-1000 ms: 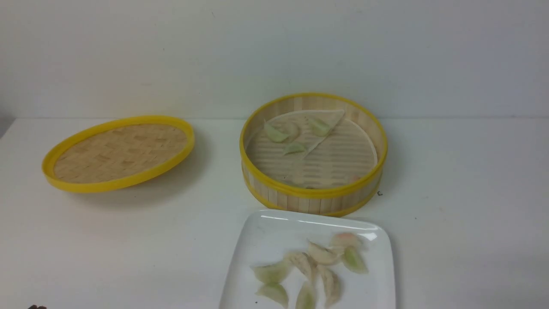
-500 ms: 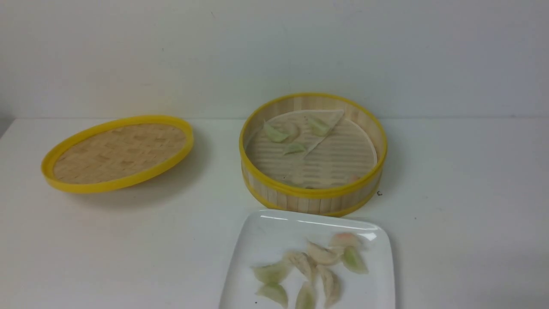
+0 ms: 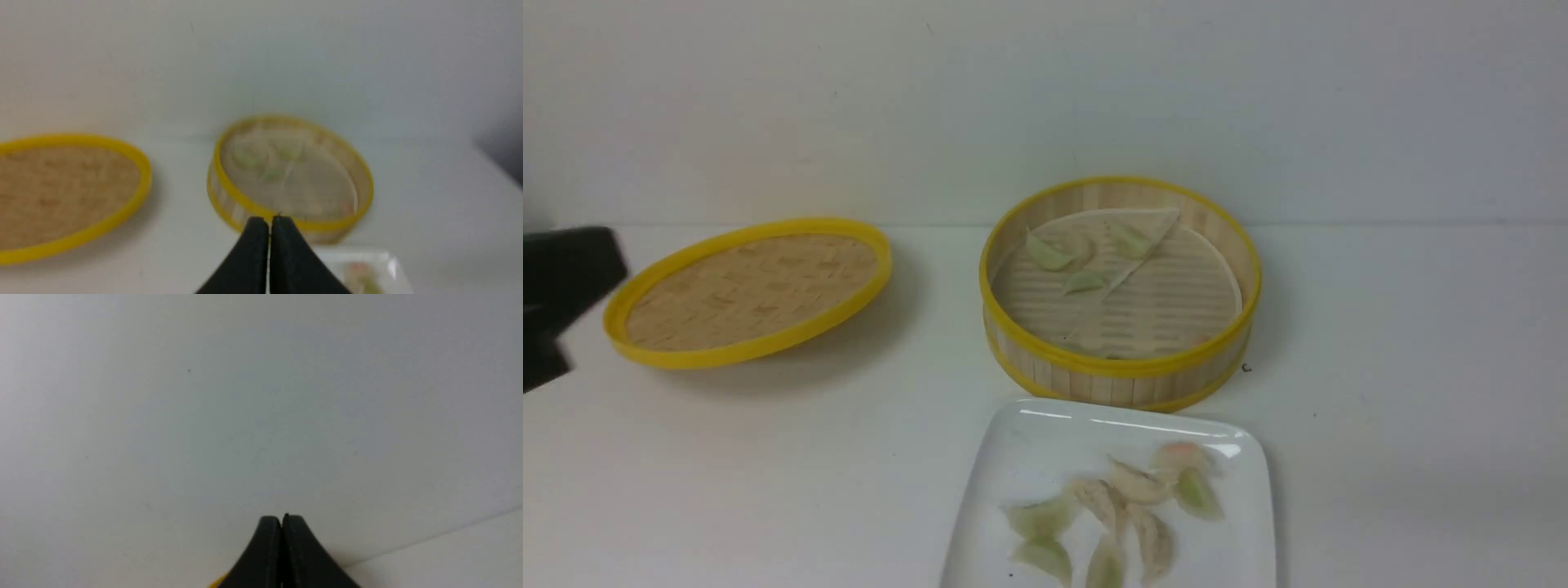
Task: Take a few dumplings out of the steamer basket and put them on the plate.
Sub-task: Use the left arm to grab a dumpling from the steamer
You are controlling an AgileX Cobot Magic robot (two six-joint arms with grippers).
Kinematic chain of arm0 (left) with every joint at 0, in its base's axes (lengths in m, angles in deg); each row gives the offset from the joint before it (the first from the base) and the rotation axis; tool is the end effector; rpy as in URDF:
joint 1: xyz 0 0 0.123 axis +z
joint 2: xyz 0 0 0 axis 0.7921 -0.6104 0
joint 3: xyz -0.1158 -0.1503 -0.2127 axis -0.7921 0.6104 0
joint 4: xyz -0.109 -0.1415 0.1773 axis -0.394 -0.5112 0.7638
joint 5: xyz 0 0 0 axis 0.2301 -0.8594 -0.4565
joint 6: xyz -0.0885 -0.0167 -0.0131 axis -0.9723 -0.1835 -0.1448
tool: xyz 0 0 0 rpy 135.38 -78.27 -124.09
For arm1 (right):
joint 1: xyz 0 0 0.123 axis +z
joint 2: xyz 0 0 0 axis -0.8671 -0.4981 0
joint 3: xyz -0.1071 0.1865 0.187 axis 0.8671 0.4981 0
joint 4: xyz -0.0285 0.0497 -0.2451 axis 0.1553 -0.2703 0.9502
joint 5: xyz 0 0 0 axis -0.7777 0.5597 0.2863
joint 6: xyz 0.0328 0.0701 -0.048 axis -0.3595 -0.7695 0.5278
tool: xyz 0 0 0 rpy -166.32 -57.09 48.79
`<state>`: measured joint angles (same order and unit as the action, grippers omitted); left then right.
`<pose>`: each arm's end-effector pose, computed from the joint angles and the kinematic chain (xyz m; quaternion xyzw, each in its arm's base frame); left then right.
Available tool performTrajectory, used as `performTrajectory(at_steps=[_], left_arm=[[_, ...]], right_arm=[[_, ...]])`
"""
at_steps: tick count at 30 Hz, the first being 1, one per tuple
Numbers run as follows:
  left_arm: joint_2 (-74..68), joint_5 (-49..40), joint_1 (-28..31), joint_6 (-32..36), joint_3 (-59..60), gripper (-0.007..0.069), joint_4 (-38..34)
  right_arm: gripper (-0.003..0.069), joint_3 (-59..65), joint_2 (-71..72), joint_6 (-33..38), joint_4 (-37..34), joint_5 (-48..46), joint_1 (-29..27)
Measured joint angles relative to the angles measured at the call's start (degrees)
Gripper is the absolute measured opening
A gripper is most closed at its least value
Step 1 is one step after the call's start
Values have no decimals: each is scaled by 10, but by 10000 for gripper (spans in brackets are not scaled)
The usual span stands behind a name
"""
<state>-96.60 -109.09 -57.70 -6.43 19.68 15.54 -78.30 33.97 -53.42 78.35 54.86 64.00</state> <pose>0.1248 -0.0409 0.3841 0.0526 0.8251 -0.2089 0.5224 0.0552 0.0056 0.2130 0.1429 0.6289 0.2341 0.7275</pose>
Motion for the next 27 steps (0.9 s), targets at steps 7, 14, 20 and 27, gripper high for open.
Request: performTrajectory(at_steps=[7,14,20,27], left_arm=[[-271,-126,-1,154,-152,-6,-2],[-493,-160,-5,276,-344,-6,-47],[-664,-256,-48,296,-541,-6,32],[-862,-298,-123,259,-781,-6,140]], right_arm=[[-15,0,0,-5,0,33,0],[-15,-22,-2,-53,2,4,7],[-15,-217,-95,-59,33,-272,87],[-15,-462,-306,93,-31,-680,248]])
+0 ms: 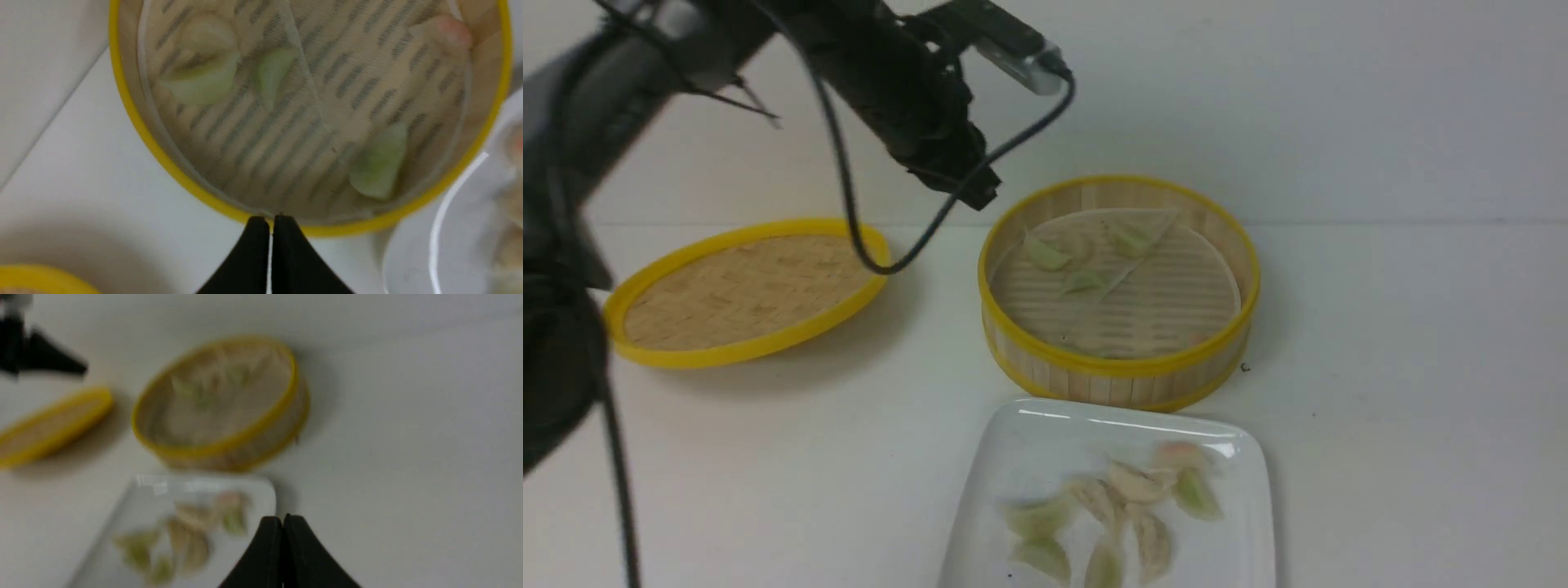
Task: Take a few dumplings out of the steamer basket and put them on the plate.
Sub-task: Use the left arm to grab a dumpling from the steamer
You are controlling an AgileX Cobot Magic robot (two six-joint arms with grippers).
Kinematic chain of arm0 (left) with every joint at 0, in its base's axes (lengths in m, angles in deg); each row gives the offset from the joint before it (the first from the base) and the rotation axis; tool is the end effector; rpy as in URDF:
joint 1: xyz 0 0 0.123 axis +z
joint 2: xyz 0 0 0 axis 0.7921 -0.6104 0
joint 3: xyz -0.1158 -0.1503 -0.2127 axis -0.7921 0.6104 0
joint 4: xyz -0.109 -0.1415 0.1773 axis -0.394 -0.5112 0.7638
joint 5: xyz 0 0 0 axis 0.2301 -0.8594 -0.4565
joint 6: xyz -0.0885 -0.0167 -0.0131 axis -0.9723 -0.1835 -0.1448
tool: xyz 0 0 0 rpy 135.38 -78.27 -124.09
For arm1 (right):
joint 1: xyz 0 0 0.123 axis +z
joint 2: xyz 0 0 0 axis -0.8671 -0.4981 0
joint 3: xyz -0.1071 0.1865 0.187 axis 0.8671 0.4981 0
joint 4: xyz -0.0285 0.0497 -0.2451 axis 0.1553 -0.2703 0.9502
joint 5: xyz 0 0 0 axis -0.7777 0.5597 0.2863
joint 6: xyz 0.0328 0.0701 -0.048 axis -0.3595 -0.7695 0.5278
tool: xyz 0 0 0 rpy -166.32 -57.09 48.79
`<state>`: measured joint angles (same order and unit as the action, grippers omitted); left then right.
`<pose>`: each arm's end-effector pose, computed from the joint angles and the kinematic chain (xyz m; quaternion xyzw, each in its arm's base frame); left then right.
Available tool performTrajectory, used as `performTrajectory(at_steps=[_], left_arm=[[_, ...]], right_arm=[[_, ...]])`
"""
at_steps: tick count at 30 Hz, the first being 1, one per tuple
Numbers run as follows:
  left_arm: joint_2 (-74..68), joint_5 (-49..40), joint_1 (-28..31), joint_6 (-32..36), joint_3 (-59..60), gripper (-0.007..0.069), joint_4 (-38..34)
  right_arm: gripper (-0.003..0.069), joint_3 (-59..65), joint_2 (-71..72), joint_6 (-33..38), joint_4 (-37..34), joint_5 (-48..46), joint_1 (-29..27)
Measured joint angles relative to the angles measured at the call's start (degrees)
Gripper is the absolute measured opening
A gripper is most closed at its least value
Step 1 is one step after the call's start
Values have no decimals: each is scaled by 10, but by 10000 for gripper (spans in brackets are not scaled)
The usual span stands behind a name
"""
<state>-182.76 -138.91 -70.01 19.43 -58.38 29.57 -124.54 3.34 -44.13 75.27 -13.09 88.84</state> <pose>0.4559 -0.1689 0.2945 0.4413 0.8602 -0.0915 0.2387 0.0669 0.0231 0.3416 0.0300 0.9124 0.1422 0.3825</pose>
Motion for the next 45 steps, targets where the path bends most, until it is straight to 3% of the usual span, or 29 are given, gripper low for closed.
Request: performTrajectory(at_steps=[3,6,11,19,23,31,36,40,45], left_arm=[[-70,-1,-24,-3,-100,-4,29],[-107,-3,-34,-3,-154,8,37],[-172,2,-43,7,-216,106,42],[-236,50,-44,65,-218,458,59],[-249,71,-44,63,-218,533,92],[-264,80,-44,57,-222,459,111],[-260,52,-55,43,-223,210,126],[-228,-3,-59,4,-221,222,163],[-160,-9,-59,-37,-220,222,171]], right_arm=[[-15,-53,-73,15,-9,-80,48],[-15,-65,-98,19,-12,-88,66],[-15,-66,-110,11,-29,-98,75],[-15,-66,-110,10,-37,-100,77],[-15,-66,-110,10,-37,-100,77],[-15,-66,-110,10,-37,-101,77],[-15,-66,-110,10,-37,-101,77],[-15,-66,-110,10,-37,-101,77],[-15,-66,-110,10,-37,-101,77]])
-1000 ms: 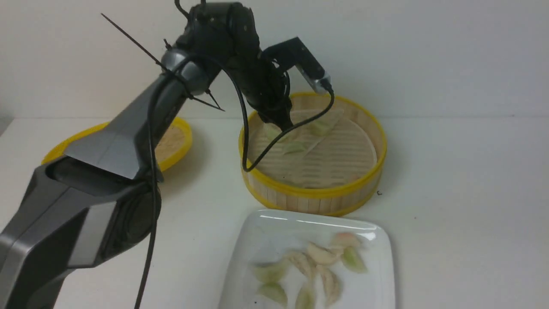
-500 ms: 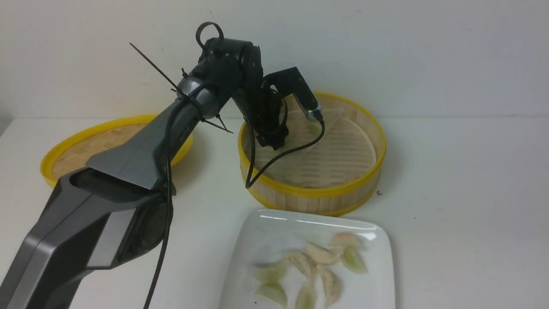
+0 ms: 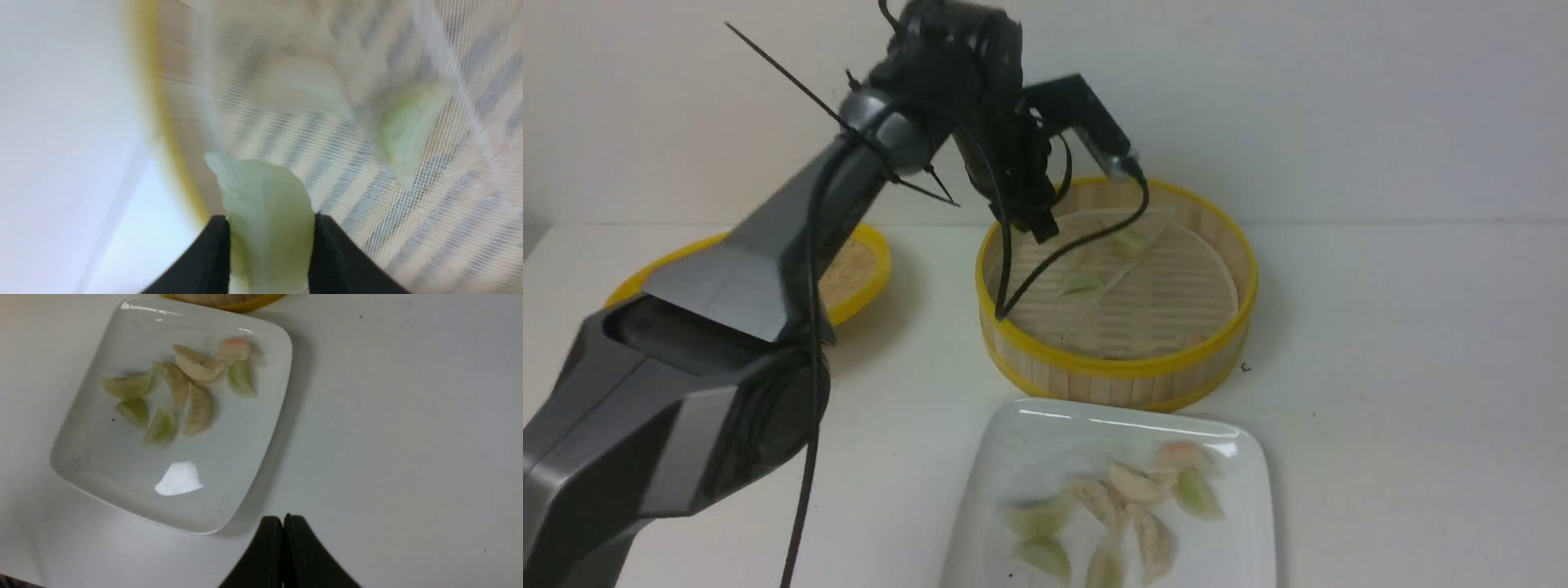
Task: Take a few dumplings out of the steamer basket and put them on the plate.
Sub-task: Use the left arm to grab a dumpling from the steamer, then use the left arm to put the dumpling into the plate
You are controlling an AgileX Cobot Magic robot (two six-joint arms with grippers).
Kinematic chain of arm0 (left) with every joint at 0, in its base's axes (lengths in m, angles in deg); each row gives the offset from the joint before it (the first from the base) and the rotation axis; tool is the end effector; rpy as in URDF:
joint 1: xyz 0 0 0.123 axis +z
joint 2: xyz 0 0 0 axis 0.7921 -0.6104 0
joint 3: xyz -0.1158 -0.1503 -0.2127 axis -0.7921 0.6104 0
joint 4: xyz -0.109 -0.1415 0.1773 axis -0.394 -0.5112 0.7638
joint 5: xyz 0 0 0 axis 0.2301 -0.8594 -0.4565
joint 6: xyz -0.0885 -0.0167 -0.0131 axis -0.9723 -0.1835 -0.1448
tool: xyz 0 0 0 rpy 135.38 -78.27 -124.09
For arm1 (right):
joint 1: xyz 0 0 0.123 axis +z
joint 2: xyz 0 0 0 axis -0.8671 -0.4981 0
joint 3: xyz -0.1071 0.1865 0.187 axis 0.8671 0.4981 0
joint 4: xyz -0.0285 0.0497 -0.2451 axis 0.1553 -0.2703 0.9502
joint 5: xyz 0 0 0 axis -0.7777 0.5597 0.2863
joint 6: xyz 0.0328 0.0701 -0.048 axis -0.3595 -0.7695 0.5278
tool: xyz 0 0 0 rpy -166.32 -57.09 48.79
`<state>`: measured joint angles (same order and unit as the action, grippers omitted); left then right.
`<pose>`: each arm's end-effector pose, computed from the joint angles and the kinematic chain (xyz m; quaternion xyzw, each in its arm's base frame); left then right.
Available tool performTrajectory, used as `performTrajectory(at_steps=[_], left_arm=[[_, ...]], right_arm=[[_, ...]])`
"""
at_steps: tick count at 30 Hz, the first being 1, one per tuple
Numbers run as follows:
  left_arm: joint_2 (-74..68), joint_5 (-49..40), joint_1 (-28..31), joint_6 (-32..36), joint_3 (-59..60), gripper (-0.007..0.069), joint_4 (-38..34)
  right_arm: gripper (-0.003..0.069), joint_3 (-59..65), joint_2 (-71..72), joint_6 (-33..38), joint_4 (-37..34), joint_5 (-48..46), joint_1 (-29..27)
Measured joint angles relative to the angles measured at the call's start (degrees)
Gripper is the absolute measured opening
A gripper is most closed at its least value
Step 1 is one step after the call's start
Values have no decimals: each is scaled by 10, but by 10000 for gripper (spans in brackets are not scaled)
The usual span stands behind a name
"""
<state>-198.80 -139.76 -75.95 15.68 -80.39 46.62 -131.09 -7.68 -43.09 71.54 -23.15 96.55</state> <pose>0.4916 -0.2118 0.2576 0.4715 0.8415 0.0398 0.2607 0.0826 0.0520 0.3480 -0.0371 0.9574 0.1245 0.2578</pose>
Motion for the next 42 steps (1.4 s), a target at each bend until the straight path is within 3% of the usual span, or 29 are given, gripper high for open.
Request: performTrajectory(at_steps=[5,7,9,10,12,14,15,19,27,30,31,33,35,38,42], left_arm=[[120,-4,0,-132,22,222,-41],[155,-4,0,-157,55,222,-63],[241,-4,0,-182,160,222,-107],[248,-4,-1,-183,160,222,-107],[338,-4,-11,-196,319,222,-143],[369,-4,-18,-200,374,222,-149],[401,-4,-34,-202,478,222,-153],[413,4,-71,-197,617,222,-153],[365,128,-126,-168,702,225,-145],[352,137,-127,-181,704,301,-140],[351,134,-127,-192,703,375,-136],[351,117,-127,-203,692,454,-131],[354,86,-127,-221,672,490,-119],[375,45,-127,-251,650,452,-89],[448,21,-127,-283,642,181,-28]], right_arm=[[-15,0,0,19,-2,10,0],[-15,0,0,22,-3,11,0],[-15,0,0,26,-4,11,0],[-15,0,0,25,-4,11,0],[-15,0,0,31,-4,15,0],[-15,0,0,35,-4,16,0],[-15,0,0,40,-5,18,0],[-15,0,0,43,-5,20,0],[-15,1,-13,55,-4,28,0],[-15,-1,-34,57,1,31,0],[-15,-11,-55,62,6,30,0],[-15,-36,-84,77,9,30,-4],[-15,-67,-120,97,13,31,-19],[-15,-111,-173,132,14,33,-53],[-15,-188,-284,243,-73,36,-137]])
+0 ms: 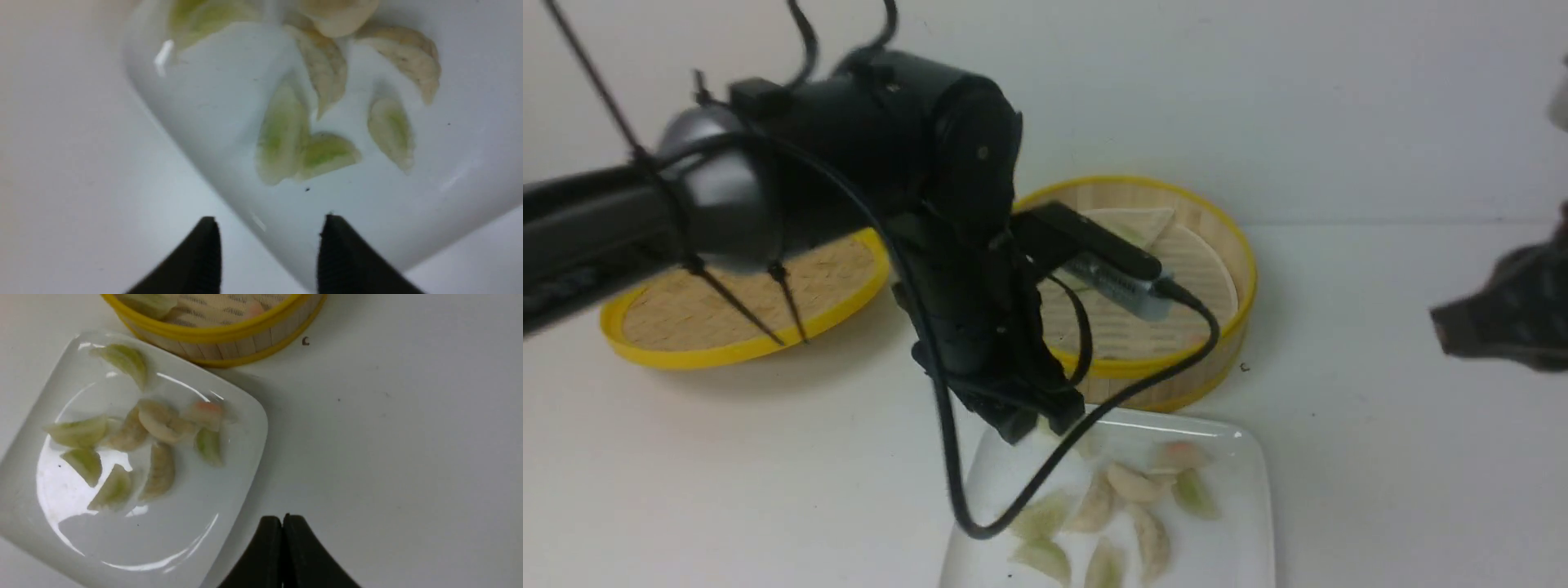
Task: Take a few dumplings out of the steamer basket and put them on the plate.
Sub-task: Use the left arm to put the dumpling into the plate, then use the right arm to grab a dumpling from inside the steamer
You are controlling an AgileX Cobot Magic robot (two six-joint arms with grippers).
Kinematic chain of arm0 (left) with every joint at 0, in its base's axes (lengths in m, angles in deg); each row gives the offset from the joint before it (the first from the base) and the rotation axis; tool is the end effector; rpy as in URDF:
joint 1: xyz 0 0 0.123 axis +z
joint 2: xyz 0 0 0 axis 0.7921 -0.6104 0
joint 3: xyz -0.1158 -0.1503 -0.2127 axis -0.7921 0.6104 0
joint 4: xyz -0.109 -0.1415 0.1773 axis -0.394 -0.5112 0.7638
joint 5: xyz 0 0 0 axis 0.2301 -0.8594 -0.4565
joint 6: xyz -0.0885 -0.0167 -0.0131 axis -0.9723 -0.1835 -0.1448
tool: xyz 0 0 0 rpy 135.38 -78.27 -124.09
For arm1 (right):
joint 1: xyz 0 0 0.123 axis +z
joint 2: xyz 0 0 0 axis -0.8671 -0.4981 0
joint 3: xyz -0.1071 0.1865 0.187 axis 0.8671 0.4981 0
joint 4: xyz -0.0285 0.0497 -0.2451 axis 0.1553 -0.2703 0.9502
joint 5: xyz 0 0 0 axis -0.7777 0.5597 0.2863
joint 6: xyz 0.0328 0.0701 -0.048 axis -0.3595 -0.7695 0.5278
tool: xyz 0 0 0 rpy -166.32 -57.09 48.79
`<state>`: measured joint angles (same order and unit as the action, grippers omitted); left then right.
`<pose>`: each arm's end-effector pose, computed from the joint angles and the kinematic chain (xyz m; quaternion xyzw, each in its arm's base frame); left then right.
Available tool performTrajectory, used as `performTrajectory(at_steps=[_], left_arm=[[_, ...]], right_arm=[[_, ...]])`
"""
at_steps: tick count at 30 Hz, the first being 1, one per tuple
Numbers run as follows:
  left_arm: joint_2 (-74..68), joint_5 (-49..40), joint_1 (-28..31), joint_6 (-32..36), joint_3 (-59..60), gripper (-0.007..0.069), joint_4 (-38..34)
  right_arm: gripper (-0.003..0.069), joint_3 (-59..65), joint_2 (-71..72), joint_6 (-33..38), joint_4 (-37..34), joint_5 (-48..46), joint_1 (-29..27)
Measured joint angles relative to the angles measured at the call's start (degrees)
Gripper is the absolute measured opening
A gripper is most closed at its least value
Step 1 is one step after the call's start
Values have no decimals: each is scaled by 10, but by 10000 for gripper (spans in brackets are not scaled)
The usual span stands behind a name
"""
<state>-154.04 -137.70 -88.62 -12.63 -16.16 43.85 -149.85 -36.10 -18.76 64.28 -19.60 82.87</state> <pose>0.2809 -0.2080 0.2969 0.3600 0.9259 -0.0388 0.1079 0.2059 0.0903 0.3658 -0.1239 0.9646 0.0812 0.2181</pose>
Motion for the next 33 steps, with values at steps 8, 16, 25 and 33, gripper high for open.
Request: performTrajectory(at_steps=[8,16,25,33], left_arm=[[171,-13,4,-38,52,-6,6],[279,-24,4,-65,146,-6,-4],[295,-24,4,-78,178,-6,-23],[295,-24,4,-78,178,-6,-34]], right_arm=[[-15,-123,-211,202,-140,27,-57],[21,-287,-430,316,-148,98,-31],[227,-501,-631,320,-140,140,-31],[397,-668,-776,320,-137,146,-31]])
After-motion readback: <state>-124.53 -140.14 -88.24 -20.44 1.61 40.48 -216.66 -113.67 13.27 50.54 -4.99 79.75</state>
